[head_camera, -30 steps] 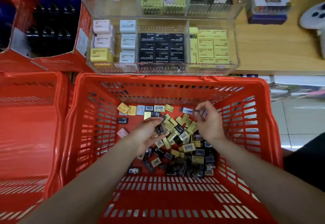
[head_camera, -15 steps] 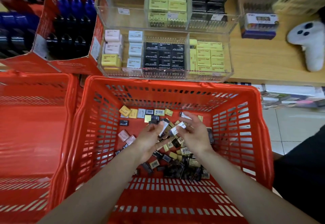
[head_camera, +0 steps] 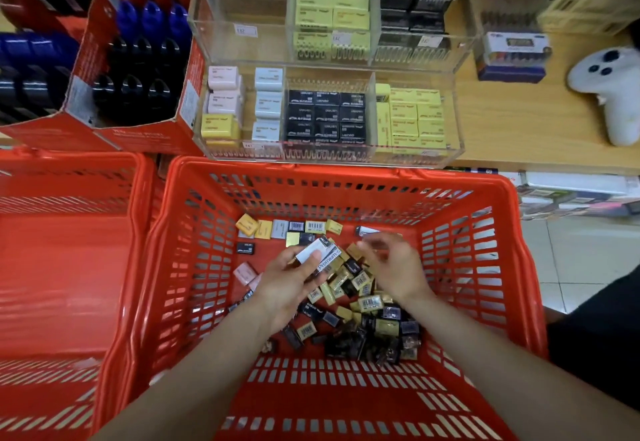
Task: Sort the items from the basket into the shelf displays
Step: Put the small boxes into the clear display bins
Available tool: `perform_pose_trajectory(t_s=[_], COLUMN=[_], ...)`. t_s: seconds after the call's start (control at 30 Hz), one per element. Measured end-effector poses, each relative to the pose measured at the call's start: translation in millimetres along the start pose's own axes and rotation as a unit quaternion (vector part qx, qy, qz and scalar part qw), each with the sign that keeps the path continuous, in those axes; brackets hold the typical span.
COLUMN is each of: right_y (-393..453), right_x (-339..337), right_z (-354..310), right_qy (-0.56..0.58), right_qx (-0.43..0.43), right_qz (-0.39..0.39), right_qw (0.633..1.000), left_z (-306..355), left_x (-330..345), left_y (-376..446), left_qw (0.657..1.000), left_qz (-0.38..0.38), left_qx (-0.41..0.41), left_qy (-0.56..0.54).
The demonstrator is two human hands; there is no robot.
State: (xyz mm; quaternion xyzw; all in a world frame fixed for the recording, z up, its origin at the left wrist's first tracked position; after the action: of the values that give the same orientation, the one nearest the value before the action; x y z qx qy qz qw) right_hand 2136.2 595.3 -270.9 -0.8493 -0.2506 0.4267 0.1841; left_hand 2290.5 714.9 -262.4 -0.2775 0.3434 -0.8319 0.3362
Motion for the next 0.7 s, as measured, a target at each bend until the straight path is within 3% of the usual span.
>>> perform_pose_trajectory(t_s=[0.1,0.2,0.37,0.47,0.6,0.7], right_y=[30.0,49.8,59.3,59.9,44.4,14.7], right_x=[-6.9,4.1,31.0,34.8,17.6,-6.7], right_z=[19.7,19.0,11.9,13.0,13.6,1.6], right_qy=[-0.189,-0.265,-0.229,-0.193,-0.220,-0.163], right_qx=[0.005,-0.011,0.065,0.097,0.072,0.056], right_qz=[-0.023,-0.026,0.048,0.034,0.043,0.040], right_qw=[0.982,0.964,0.970,0.976,0.972,0.984], left_z=[10.0,21.2,29.3,33.3,45.4,63.3], left_x=[-10.4,-20.9,-27.3,-25.4,-18.9,-11.1], left_y=[5.8,12.1,16.8,11.0,-10.7,-41.8], left_qw=[0.999,0.999,0.997,0.997,0.998,0.995], left_qz=[0.027,0.020,0.012,-0.013,-0.030,-0.073], left_qx=[-0.018,-0.010,-0.017,-0.022,-0.018,-0.009], left_qy=[0.022,0.040,0.074,0.070,0.059,0.071])
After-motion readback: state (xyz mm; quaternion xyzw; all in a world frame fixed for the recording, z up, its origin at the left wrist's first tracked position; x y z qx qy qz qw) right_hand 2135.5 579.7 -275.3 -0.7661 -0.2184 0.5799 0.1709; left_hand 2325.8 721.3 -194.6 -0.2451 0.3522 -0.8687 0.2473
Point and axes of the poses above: each hand's wrist, its own y-axis towards the middle knuckle, its own x-axis out of the palm, z = x × y, the point moved 2 cm from there along y, towards the middle knuckle, and after that the axes turned 11 degrees about x, right-handed, at the moved point
